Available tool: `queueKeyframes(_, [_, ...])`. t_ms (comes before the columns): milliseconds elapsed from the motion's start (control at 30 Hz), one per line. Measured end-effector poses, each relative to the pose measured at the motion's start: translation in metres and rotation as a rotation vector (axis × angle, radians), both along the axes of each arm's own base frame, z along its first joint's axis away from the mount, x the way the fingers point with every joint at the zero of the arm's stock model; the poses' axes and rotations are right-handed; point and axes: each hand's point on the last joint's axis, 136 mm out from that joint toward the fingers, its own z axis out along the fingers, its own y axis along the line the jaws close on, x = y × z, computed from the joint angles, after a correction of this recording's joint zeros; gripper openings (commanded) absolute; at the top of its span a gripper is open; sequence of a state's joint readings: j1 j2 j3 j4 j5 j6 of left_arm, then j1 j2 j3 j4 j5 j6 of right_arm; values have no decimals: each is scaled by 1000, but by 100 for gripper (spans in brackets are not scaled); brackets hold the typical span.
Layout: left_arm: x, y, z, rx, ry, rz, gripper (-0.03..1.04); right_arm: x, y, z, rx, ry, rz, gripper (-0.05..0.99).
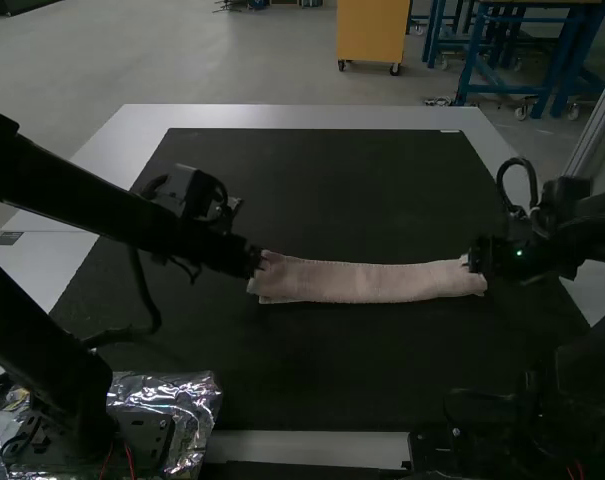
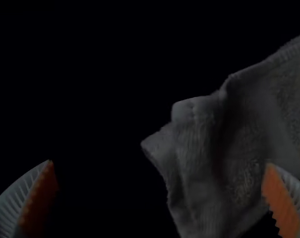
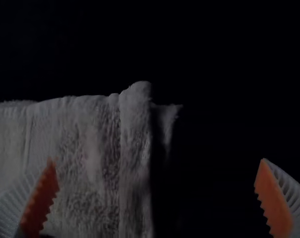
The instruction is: Fold the towel.
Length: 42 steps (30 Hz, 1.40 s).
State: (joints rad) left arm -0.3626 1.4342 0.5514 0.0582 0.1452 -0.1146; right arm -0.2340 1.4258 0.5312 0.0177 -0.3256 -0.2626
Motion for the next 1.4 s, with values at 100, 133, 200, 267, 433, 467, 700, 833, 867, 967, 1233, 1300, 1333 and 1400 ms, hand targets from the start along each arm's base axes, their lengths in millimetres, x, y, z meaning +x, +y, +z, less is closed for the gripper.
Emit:
queueKeyframes(100, [5,4,3,-5,-17,18,96,2,2,-6,-3,6,7,90])
queueKeyframes(133, [6,5,3,-7,-20,21,96,3,3,-7,-3,7,9,90])
queueKeyframes(200, [7,5,4,-6,-22,24,96,4,3,-11,-4,14,12,90])
queueKeyframes(267, [8,5,5,-7,-25,25,96,5,4,-15,-5,19,14,90])
queueKeyframes(433, [11,4,9,-16,-44,27,96,2,9,-28,2,55,21,85])
queueKeyframes(467, [11,4,9,-16,-44,27,96,3,10,-30,2,57,25,80])
queueKeyframes(700, [12,4,10,-19,-51,27,96,10,23,-35,20,51,62,-2])
queueKeyframes(833, [15,3,13,-24,-66,27,96,7,29,-40,34,81,77,-2])
queueKeyframes(867, [15,3,13,-25,-68,27,96,6,29,-40,36,83,78,-2])
queueKeyframes(967, [16,2,14,-26,-71,27,96,4,26,-38,39,90,72,-3])
queueKeyframes(1233, [27,-2,28,-42,-115,27,96,11,-22,4,45,-7,-54,-3])
queueKeyframes(1300, [31,-3,34,-49,-131,28,96,11,-27,7,49,-2,-59,-3])
queueKeyframes(1333, [32,-3,35,-50,-135,28,96,9,-26,7,54,6,-57,-3])
queueKeyframes(1400, [32,-3,35,-50,-135,28,96,7,-24,7,63,19,-50,-3])
